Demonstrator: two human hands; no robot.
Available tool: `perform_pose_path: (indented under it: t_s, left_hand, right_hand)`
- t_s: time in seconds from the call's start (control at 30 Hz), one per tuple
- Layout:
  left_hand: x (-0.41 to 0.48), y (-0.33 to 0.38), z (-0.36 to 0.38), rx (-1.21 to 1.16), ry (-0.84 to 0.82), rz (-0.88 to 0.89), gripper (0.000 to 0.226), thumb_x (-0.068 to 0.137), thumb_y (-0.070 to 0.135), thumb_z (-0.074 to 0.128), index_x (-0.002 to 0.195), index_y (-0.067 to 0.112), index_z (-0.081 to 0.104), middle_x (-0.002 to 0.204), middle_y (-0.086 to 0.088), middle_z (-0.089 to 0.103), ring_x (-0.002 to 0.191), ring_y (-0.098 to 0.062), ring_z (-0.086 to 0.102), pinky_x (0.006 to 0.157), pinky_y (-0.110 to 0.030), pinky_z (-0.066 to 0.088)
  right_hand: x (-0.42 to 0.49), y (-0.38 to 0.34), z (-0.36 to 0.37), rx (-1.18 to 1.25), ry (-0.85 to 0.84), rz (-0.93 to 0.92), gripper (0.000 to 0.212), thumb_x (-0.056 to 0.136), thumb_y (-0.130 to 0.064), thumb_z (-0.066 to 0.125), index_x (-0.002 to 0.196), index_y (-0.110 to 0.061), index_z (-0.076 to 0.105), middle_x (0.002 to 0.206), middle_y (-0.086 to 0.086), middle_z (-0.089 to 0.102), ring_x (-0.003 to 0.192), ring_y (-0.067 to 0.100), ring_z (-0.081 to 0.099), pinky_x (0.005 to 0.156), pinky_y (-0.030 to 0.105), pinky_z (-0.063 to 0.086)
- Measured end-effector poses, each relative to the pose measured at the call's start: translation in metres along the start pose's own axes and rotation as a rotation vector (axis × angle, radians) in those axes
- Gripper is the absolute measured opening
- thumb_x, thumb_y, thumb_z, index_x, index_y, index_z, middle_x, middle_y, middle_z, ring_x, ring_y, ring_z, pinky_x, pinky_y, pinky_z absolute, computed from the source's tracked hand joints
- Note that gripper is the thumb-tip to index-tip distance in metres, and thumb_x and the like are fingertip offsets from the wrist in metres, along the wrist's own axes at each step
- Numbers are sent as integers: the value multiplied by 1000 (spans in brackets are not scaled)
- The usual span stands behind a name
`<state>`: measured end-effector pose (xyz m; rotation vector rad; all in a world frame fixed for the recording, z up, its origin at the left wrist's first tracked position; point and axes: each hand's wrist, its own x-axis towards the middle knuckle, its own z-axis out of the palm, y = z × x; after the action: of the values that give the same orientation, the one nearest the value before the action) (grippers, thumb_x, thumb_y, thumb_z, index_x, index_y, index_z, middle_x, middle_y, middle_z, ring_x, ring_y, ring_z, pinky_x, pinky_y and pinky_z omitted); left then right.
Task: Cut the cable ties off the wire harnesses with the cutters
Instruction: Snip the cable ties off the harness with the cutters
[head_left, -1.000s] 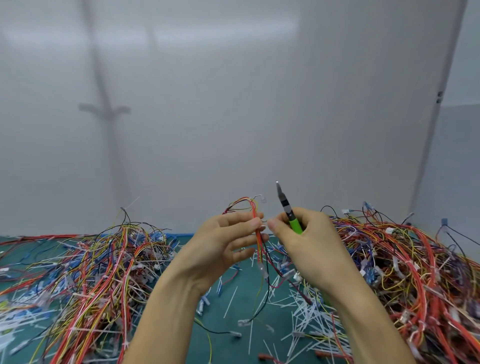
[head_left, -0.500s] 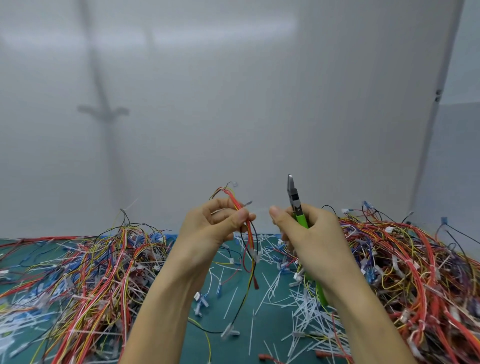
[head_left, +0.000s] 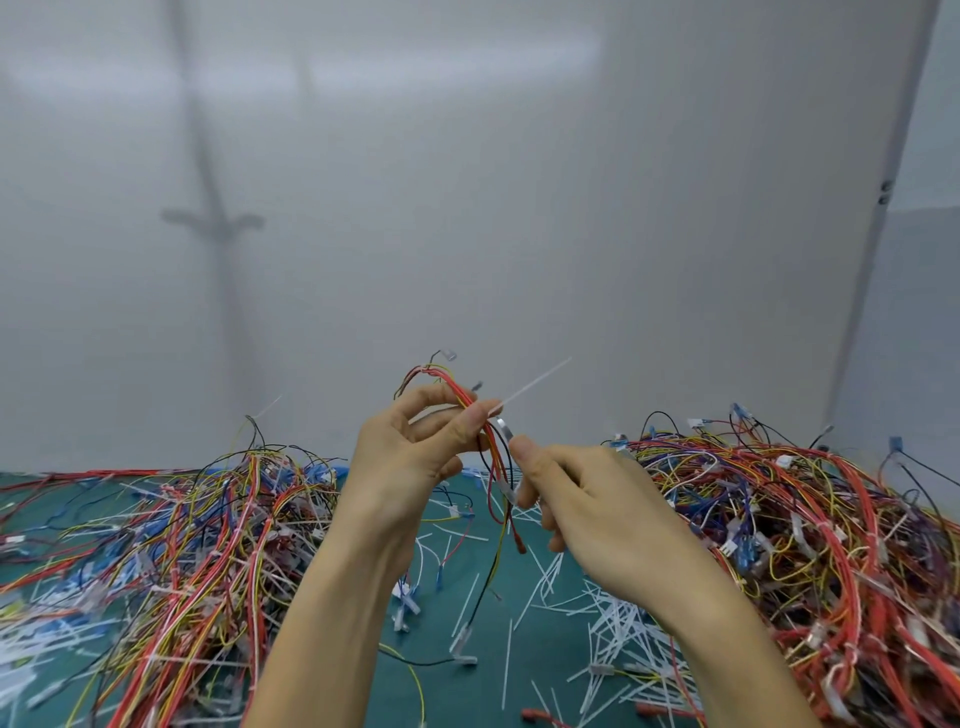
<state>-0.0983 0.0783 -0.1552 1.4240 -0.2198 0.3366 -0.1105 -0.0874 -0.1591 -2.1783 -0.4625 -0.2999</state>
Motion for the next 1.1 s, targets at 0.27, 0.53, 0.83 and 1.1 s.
perform_pose_path:
  t_s: [0.27,0.53,0.83,1.1]
  left_hand:
    - [-2,3,0,24,-52,12,38,58,46,80,87,25,68,93,-4,77,79,-14,72,67,-31,38]
    - [-1,1,0,48,-50,11,40,58,45,81,89,23,68,92,-5,77,79,-13,72,68,-32,39]
    - [-1,1,1,48,-33,10,46,56,44,81,92,19,68,90,-4,77,75,-10,70,66,-30,38]
    - [0,2,1,-45,100,-25,37,75,38,73,104,16,68,95,0,77,79,-12,72,62,-21,48]
  right_hand:
    - [-1,-2,-2,-9,7,4,69,73,-82,21,64,-27,63,61,10,60,64,24,66,72,43,53]
    - [-1,-2,-3,-9,-8,11,73,78,-80,26,64,-20,66,52,6,54,58,25,63,71,44,54]
    - [0,0,-1,14,-13,15,70,81,-77,30,57,-18,61,46,1,49,46,14,49,64,41,51]
    - [6,5,1,144,110,32,66,85,-75,33,69,-21,67,49,1,55,47,15,53,60,40,50]
